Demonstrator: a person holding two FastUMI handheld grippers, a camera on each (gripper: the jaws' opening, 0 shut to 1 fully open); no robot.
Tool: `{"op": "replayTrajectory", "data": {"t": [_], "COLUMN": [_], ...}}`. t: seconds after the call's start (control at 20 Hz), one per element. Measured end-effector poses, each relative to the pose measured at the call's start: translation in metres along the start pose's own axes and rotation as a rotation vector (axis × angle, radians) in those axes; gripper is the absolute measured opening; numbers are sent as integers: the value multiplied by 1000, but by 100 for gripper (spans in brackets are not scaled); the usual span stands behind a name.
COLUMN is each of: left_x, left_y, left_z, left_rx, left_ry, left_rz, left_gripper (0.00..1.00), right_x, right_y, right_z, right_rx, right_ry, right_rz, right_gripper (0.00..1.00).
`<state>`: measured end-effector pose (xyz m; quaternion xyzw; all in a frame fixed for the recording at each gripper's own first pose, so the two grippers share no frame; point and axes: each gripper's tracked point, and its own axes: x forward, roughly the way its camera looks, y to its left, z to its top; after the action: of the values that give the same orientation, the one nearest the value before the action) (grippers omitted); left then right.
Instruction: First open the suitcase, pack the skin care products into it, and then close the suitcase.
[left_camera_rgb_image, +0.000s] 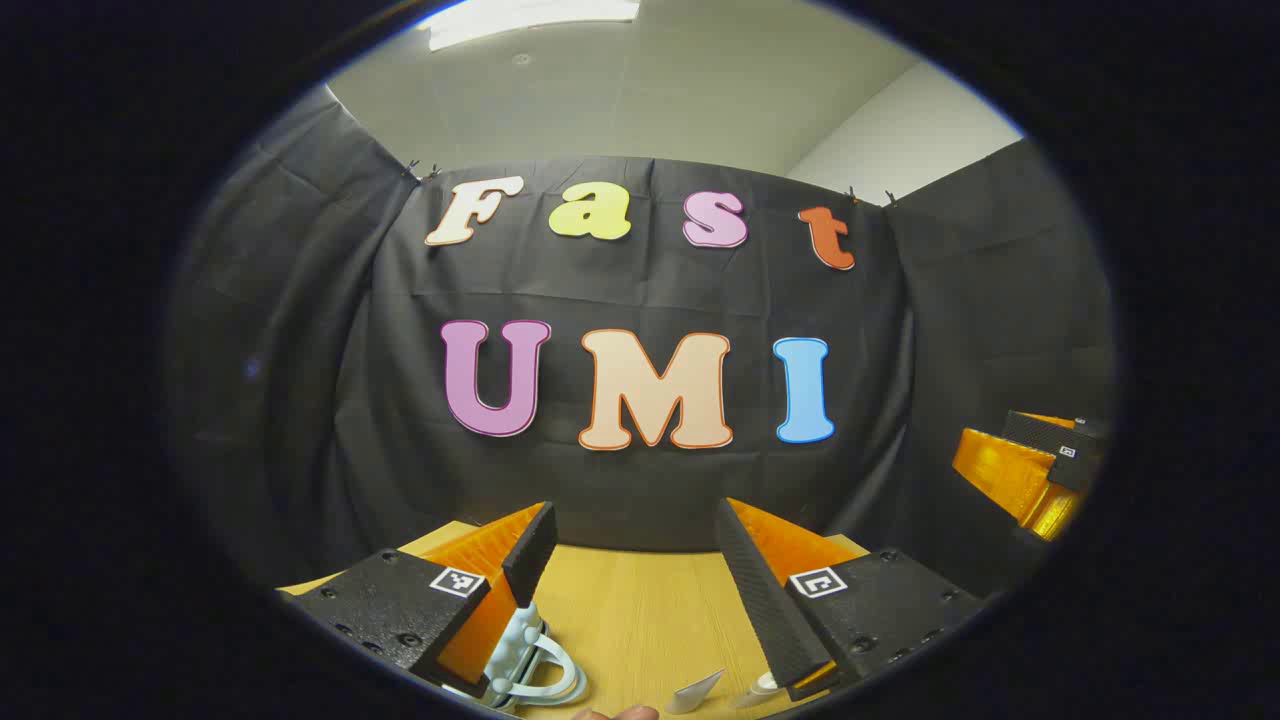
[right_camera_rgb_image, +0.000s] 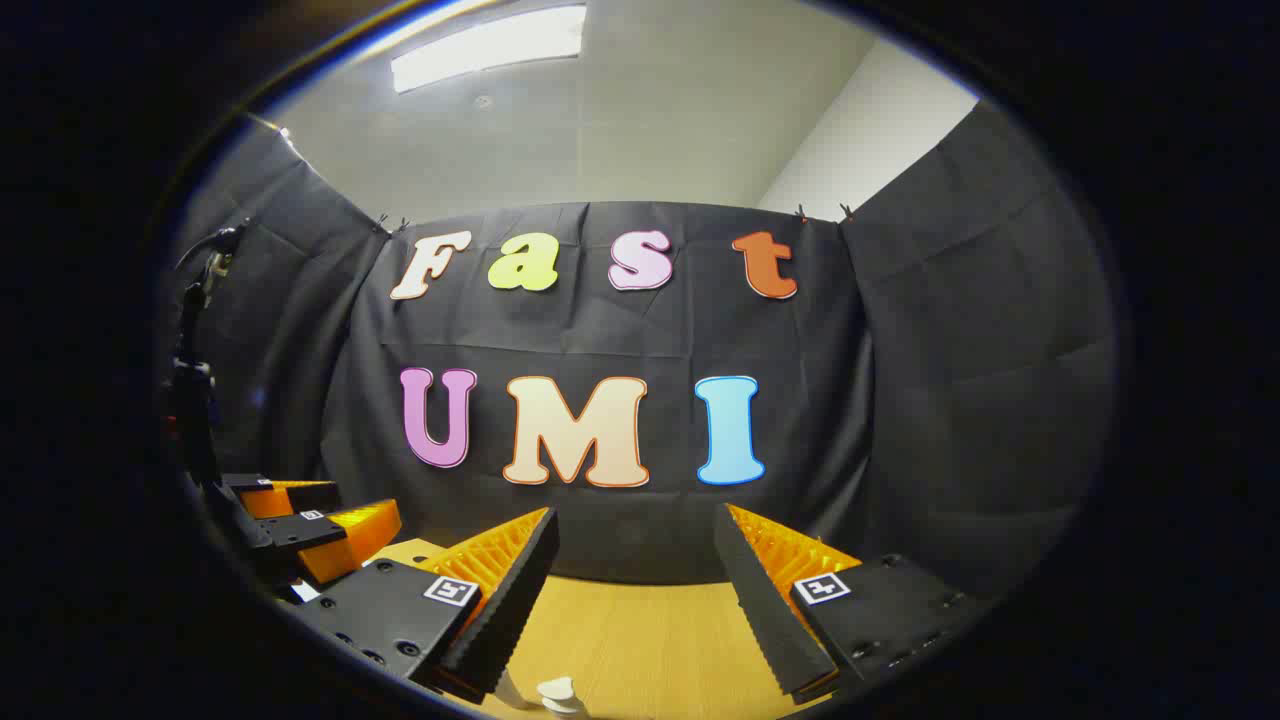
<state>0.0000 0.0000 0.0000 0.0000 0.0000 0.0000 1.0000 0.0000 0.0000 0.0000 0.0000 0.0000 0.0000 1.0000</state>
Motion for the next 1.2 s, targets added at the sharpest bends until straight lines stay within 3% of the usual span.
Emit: {"op": "replayTrajectory", "data": {"t": [0.45,0.8,0.95,1.2], "left_x": [-14,-33,-32,-20], "left_y": [4,43,57,74], "left_z": [-7,-117,-167,-245], "left_rx": [28,90,111,152], "left_ry": [8,303,427,613], "left_rz": [12,125,120,59], "left_gripper": [95,95,95,94], "right_x": [-12,-10,-3,11], "right_y": [-10,-14,-23,-19], "right_z": [-4,-48,-65,-65], "right_rx": [-3,32,0,-31], "right_ry": [-4,90,138,140], "right_rz": [-2,115,97,2], "right_gripper": [98,98,98,98]}}
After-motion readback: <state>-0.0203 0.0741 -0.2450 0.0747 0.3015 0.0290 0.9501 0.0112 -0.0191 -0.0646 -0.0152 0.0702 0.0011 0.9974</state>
